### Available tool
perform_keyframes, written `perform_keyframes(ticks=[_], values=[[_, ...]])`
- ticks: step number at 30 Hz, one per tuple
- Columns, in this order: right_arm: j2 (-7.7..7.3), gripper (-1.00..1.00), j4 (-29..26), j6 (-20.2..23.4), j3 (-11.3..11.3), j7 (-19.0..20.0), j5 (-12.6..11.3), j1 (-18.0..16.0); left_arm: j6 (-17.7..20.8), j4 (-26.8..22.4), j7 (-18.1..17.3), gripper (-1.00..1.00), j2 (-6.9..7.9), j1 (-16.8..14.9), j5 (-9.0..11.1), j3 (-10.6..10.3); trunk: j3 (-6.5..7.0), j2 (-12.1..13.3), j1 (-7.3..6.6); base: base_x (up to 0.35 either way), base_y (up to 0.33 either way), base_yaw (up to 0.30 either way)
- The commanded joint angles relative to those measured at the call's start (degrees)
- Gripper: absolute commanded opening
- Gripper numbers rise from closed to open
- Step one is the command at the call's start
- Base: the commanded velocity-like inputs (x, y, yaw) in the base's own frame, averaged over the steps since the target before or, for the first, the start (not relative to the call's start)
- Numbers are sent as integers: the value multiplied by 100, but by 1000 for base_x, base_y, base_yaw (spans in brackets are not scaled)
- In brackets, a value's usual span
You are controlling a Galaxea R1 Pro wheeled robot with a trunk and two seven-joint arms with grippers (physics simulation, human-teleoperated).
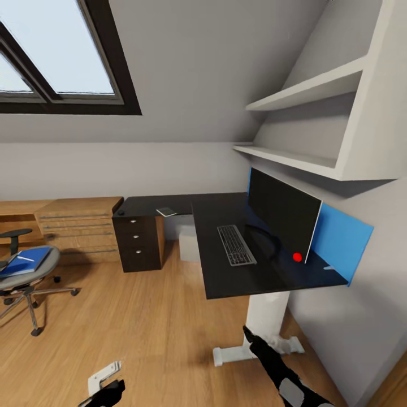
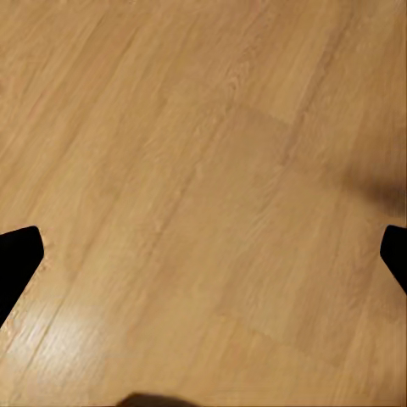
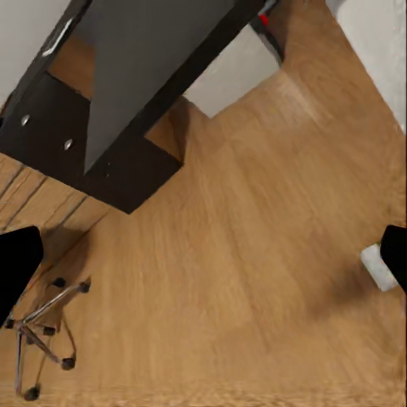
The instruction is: In the bedroom, organize the workspace by keeping the computer under the desk, ensuring the monitor is on the desk, placing the keyboard on the desk next to the monitor, placing the mouse on the desk next to the keyboard, moving the folder from the swivel chair onto the desk next to the mouse, stacking the notebook on top of the folder with the pen on top of the notebook, and positioning the swivel chair next to the desk.
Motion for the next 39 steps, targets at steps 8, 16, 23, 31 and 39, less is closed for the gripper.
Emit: perform_keyframes(ticks=[8, 16, 23, 31, 39], values=[[146, 100, 762, -1510, -23, -876, 927, 503, -1128, 1249, -251, 100, -51, -4, -205, -629, 138, 317, -176, 0, 0, 0], [194, 100, 786, -1602, -8, -1919, 1577, 582, -1516, 2027, -694, 100, -189, -4, -211, -965, 282, 638, -352, 0, 0, 0], [207, 100, 795, -1605, -7, -1985, 1916, 592, -1535, 2086, -795, 100, -212, -4, -227, -997, 300, 678, -374, 0, 0, 0], [313, 100, 795, -1593, -7, -2002, 2073, 593, -1545, 2203, -883, 100, -211, -4, -227, -1008, 300, 678, -374, 0, 126, 15], [424, 100, 796, -1596, -7, -2009, 2092, 593, -1545, 2334, -908, 100, -235, -4, -252, -1033, 295, 678, -374, 0, 294, 124]])
